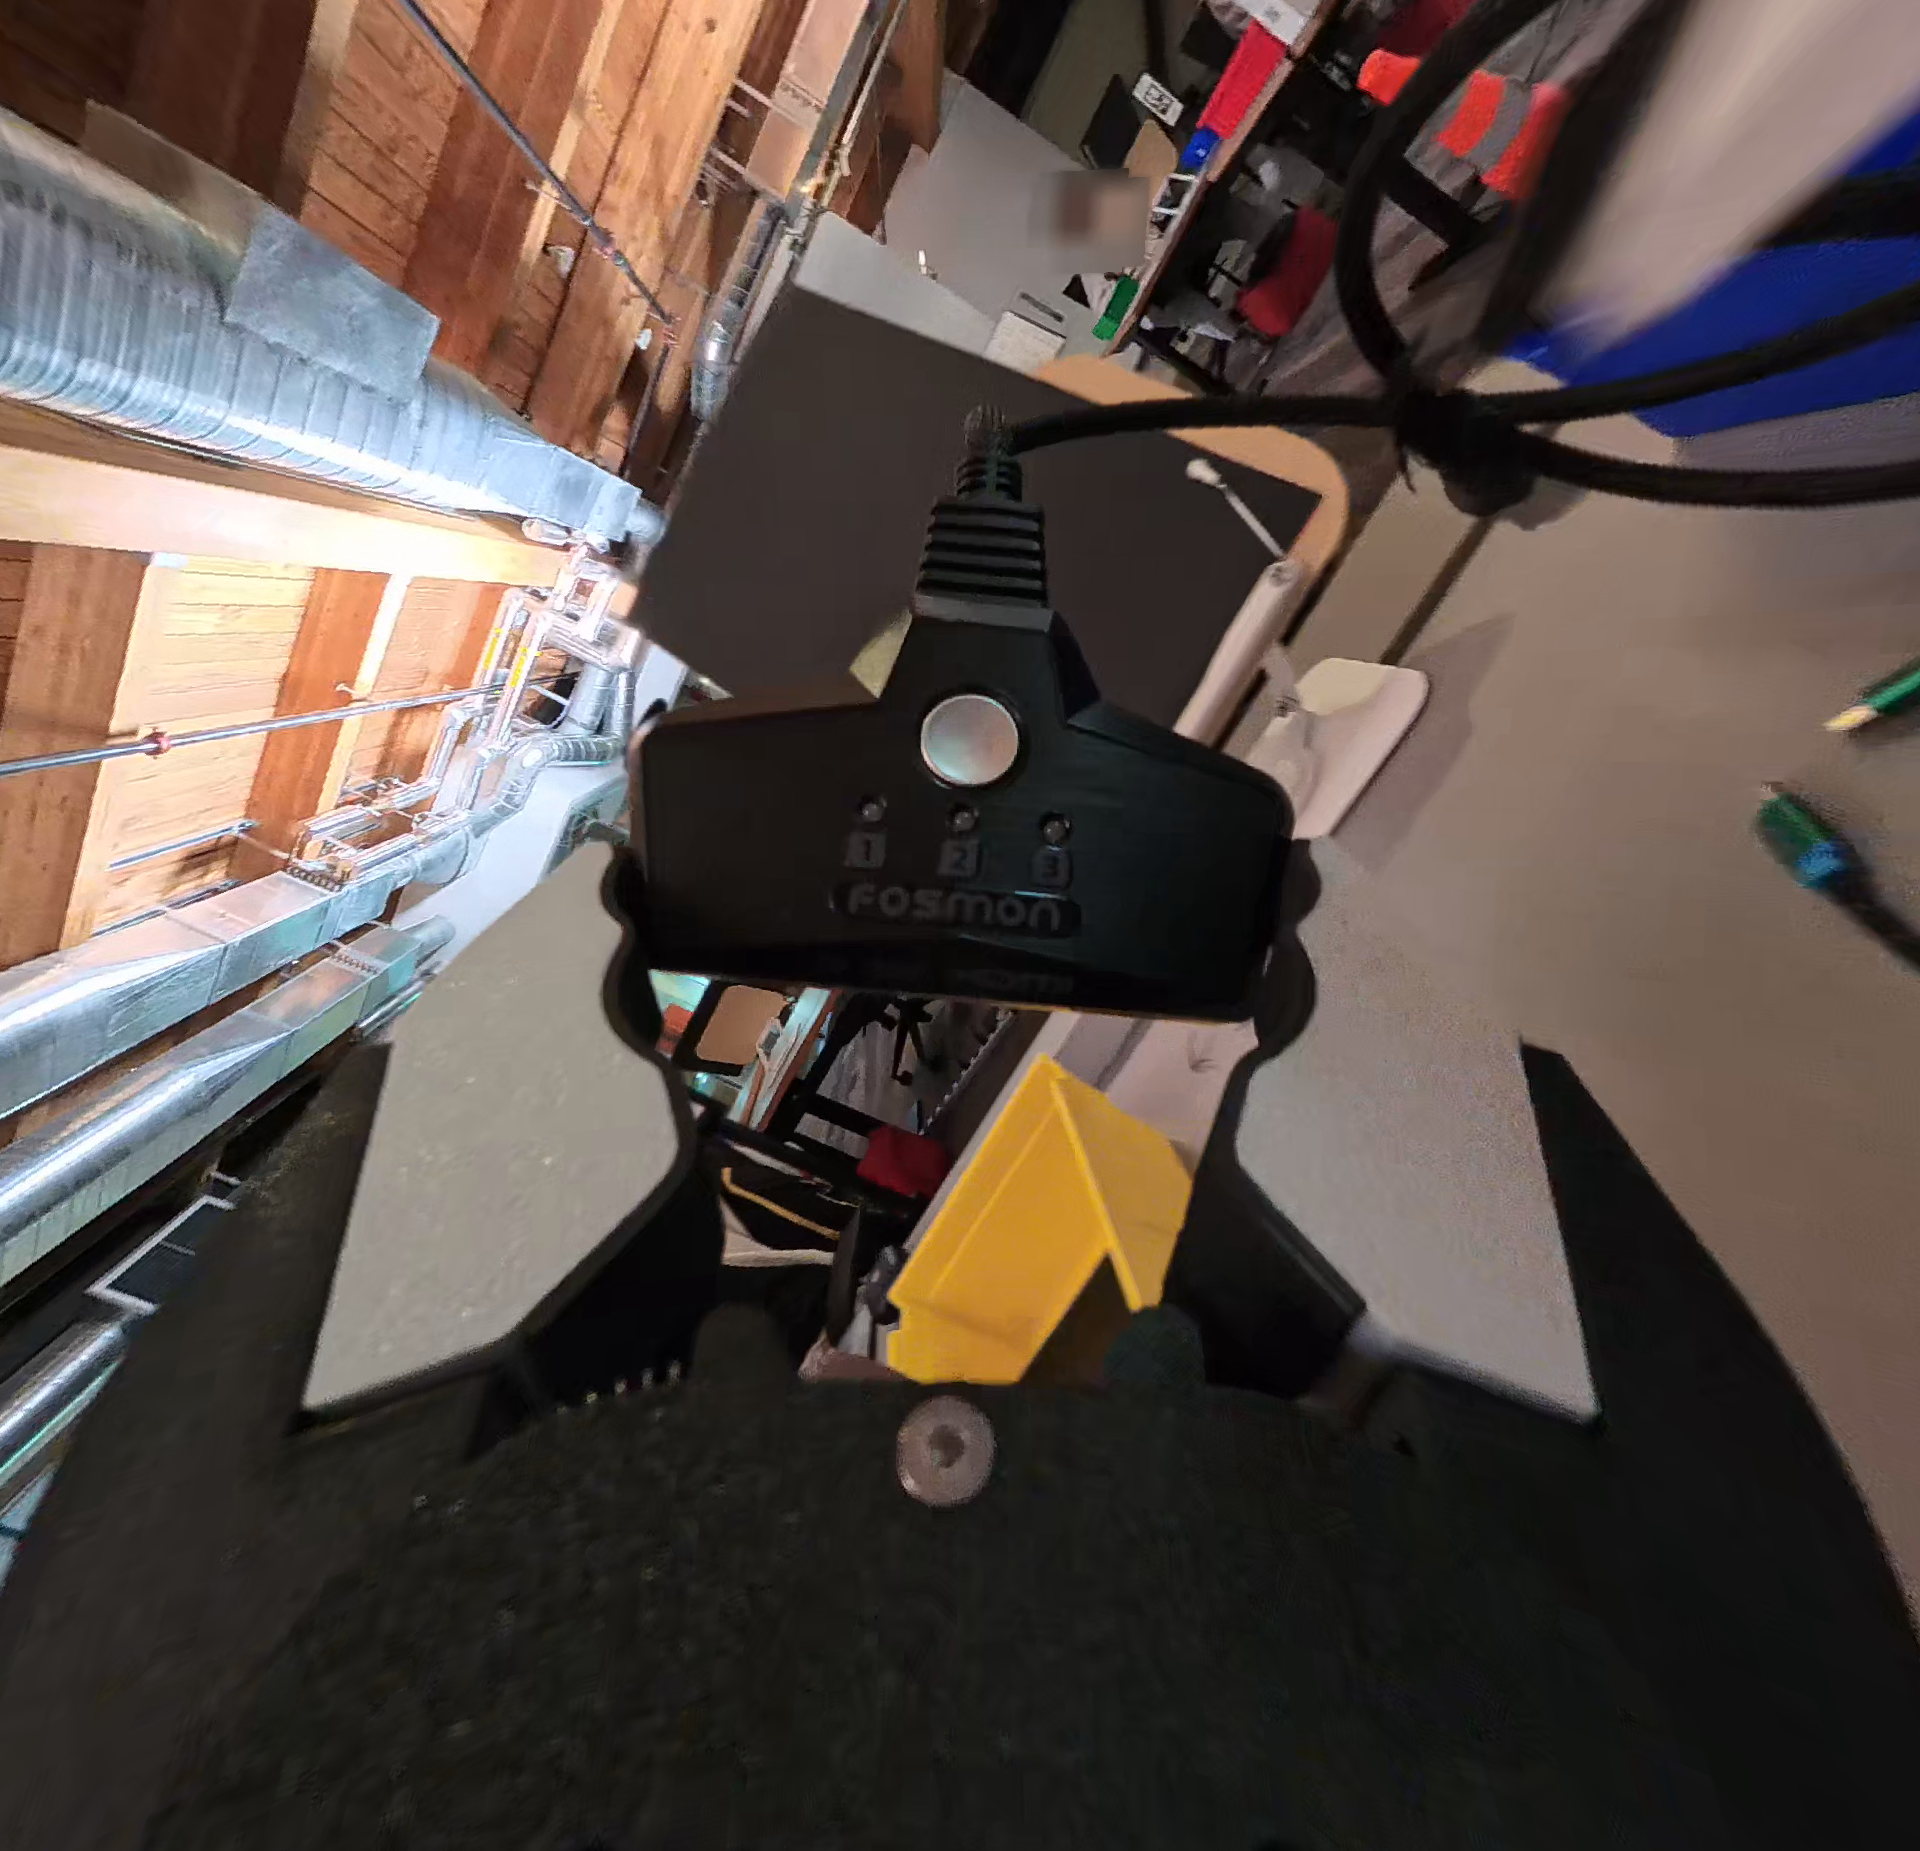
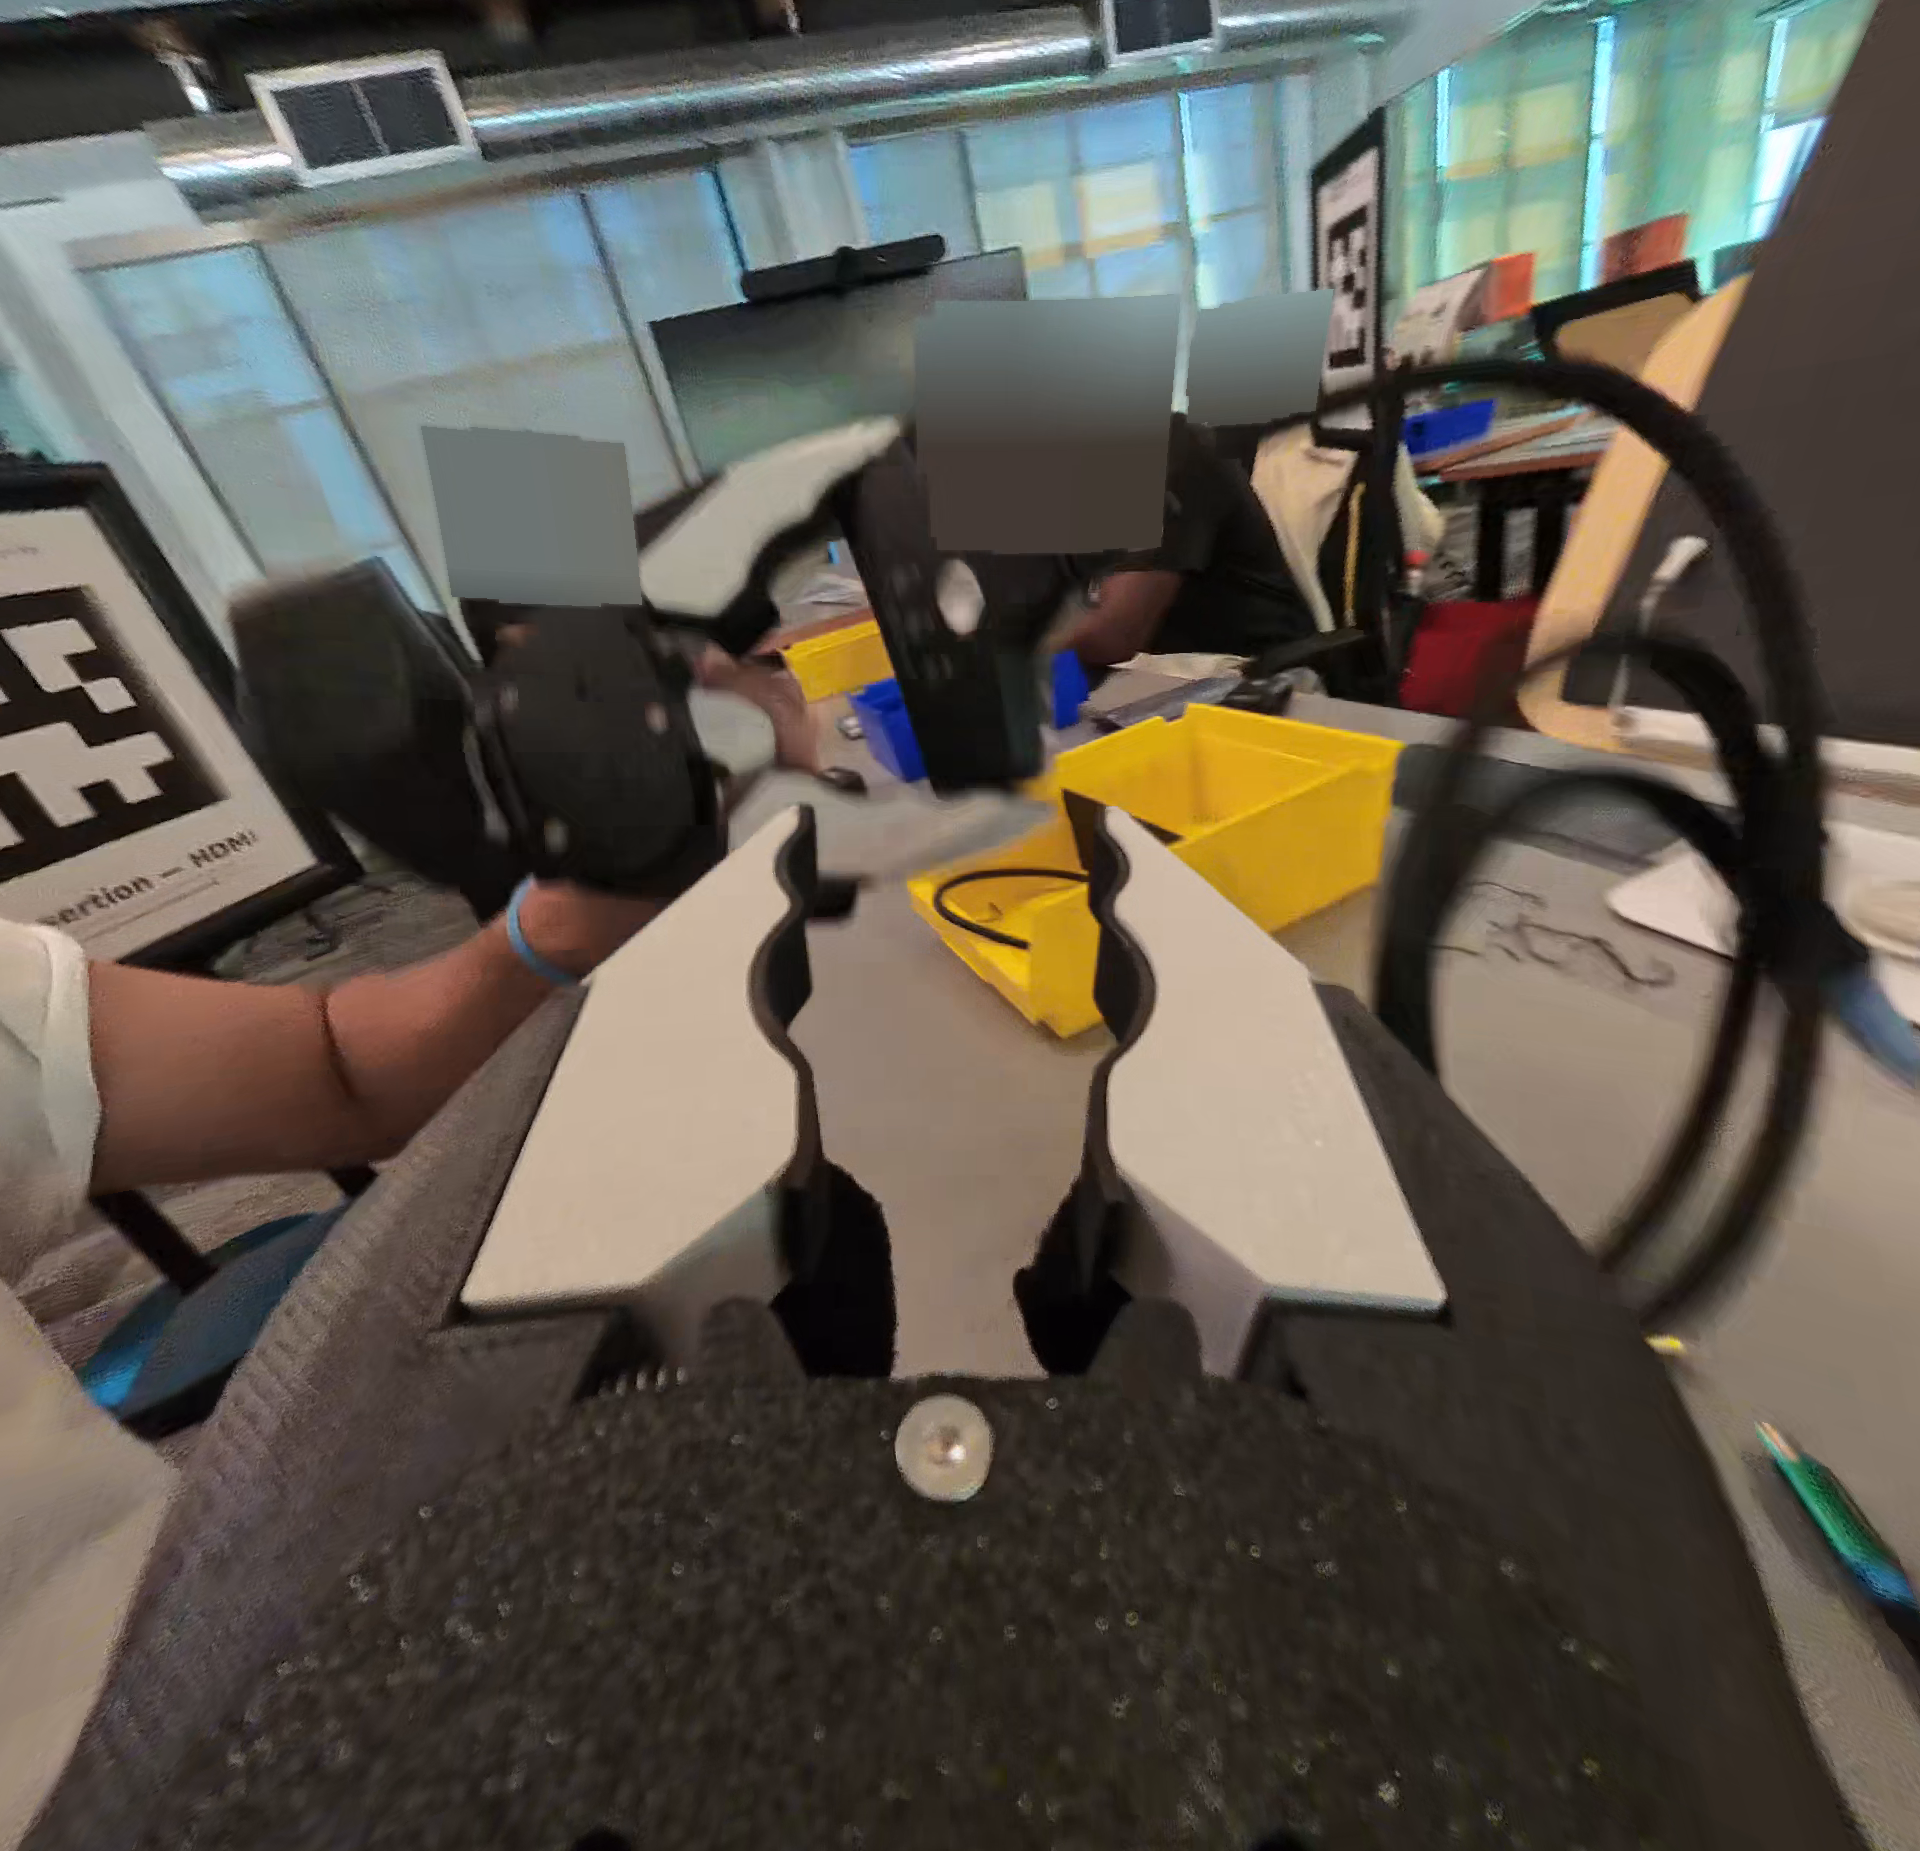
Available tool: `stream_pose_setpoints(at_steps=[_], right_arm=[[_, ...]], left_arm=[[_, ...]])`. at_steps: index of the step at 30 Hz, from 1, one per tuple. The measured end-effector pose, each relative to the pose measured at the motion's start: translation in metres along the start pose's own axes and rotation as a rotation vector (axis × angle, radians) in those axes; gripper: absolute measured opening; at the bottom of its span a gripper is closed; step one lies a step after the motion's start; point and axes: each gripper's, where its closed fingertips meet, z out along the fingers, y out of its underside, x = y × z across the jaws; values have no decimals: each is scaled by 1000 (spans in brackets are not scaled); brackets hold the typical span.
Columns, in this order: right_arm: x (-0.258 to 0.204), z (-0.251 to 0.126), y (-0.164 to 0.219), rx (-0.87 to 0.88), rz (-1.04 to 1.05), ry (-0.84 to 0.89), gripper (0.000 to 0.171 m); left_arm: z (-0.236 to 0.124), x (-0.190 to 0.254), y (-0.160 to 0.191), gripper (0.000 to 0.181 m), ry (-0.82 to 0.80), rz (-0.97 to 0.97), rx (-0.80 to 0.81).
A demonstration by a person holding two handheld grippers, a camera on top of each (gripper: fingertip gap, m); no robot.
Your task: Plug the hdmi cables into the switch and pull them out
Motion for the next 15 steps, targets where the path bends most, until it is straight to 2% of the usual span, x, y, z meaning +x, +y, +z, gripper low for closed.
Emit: stream_pose_setpoints(at_steps=[2,6,11,15], right_arm=[[-3,19,4,-4,26,-30,52],[18,40,26,18,41,53,59],[22,46,51,-40,110,-1,62],[23,44,63,-79,251,-104,60]], left_arm=[[-3,23,-4,113,22,-16,-1],[-8,52,-9,113,31,14,-22],[-13,72,-9,113,58,-12,-22],[-15,85,-9,112,128,-86,3]])
